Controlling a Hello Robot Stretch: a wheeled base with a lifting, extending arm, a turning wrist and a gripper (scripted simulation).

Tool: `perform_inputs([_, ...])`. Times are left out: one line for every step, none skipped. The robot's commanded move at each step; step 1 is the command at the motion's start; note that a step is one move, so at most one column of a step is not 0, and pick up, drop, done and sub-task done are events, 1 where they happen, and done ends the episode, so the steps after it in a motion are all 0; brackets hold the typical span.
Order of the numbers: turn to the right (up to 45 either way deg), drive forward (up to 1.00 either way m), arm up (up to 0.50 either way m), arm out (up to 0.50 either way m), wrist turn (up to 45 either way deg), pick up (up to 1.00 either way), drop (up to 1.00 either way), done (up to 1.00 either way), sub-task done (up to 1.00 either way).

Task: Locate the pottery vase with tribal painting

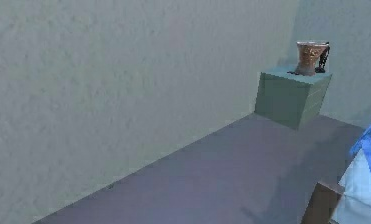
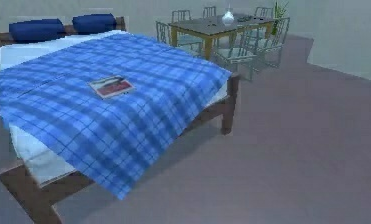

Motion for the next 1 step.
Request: perform_inputs([6.0,0.0,0.0,0.0,0.0,0.0,0.0,0.0,0.0])
